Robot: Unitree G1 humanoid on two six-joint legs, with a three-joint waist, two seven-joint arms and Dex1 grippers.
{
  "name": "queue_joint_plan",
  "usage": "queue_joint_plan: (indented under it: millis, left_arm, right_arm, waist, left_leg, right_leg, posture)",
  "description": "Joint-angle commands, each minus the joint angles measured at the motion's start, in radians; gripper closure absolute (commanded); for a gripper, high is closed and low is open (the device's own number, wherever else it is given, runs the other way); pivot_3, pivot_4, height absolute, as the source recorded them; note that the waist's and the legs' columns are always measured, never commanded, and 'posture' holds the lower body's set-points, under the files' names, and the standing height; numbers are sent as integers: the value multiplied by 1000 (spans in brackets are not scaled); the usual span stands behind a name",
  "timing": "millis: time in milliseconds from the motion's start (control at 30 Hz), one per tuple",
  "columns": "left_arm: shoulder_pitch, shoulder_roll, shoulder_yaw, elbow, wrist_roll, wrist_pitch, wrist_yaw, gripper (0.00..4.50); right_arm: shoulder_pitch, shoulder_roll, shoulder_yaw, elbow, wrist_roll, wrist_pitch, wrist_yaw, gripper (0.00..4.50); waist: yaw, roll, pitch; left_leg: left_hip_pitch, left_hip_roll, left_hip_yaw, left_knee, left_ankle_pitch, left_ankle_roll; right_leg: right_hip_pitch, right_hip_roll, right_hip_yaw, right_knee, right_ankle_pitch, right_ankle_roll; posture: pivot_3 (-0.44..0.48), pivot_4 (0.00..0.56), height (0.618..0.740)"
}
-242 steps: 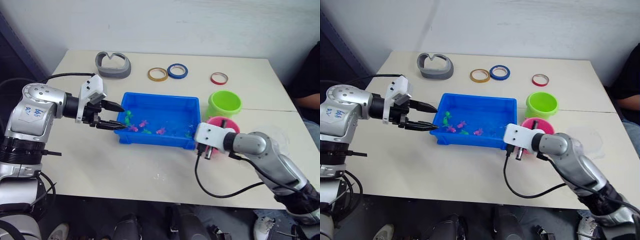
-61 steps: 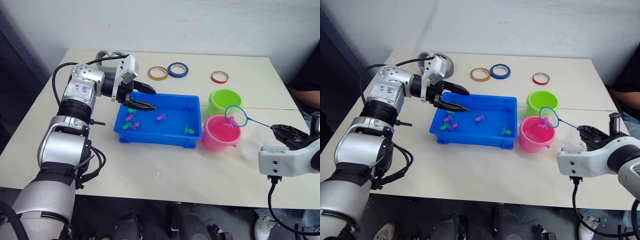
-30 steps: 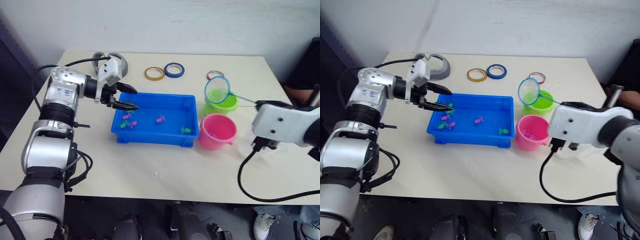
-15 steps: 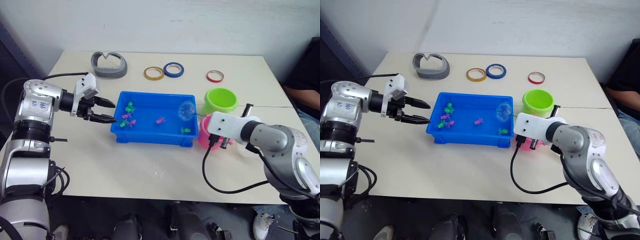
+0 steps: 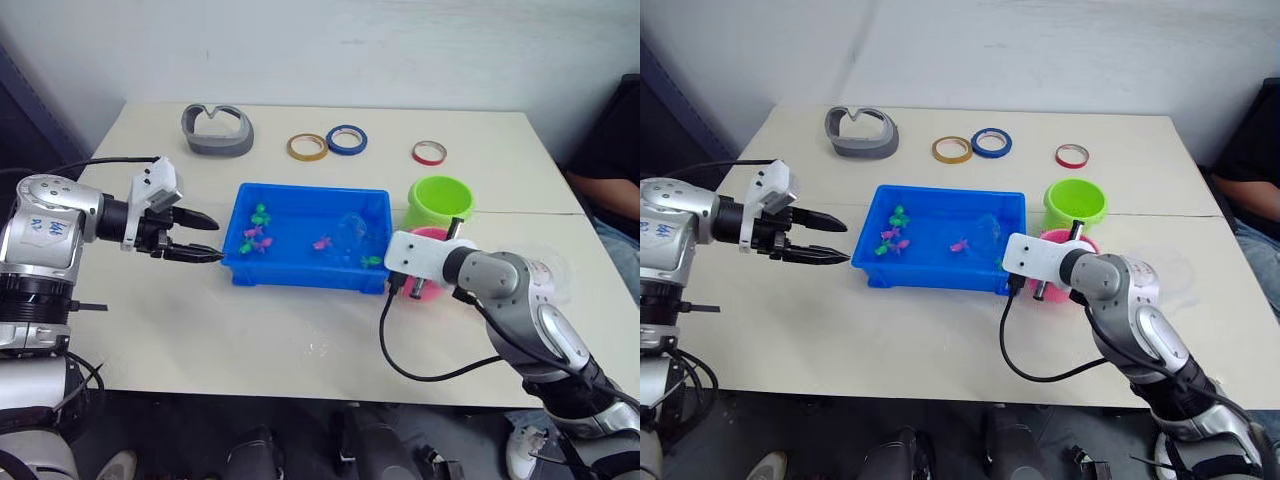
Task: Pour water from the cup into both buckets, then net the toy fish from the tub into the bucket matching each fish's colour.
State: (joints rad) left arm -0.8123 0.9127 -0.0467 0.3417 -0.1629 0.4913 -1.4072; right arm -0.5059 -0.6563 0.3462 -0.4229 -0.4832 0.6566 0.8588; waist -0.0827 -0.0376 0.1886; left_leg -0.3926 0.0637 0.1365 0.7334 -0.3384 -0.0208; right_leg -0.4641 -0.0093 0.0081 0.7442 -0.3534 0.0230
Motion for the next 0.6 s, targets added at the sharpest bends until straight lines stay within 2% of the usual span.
queue_joint_plan:
  millis: [33, 233, 467, 600]
  left_arm:
    - [10, 26, 37, -55, -32, 16, 13, 904]
    - [31, 36, 44, -93, -56, 40, 33, 904]
    - [49, 44, 54, -116, -75, 55, 52, 904]
    - [58, 42, 63, -129, -90, 59, 65, 904]
  right_arm:
    - [-2, 29, -5, -34, 27, 25, 6, 4500]
    - [-3, 109, -18, -63, 104, 137, 24, 4500]
    - [-48, 209, -91, -104, 250, 406, 26, 4500]
    - [-86, 272, -157, -107, 334, 545, -19, 4500]
  waist:
    - [1, 0, 0]
    - [0, 0, 0]
    - [0, 0, 0]
    - [0, 0, 0]
  left_leg:
    - [0, 0, 0, 0, 0, 0]
    - [0, 0, 0, 0, 0, 0]
    - [0, 0, 0, 0, 0, 0]
    - [0, 0, -1, 0, 0, 0]
  right_leg:
    - [0, 0, 0, 0, 0, 0]
    - [0, 0, 0, 0, 0, 0]
    - [0, 0, 0, 0, 0, 0]
    - [0, 0, 0, 0, 0, 0]
  posture:
    - [0, 150, 693]
    - [0, 150, 693]
    - [0, 150, 693]
    - [0, 150, 693]
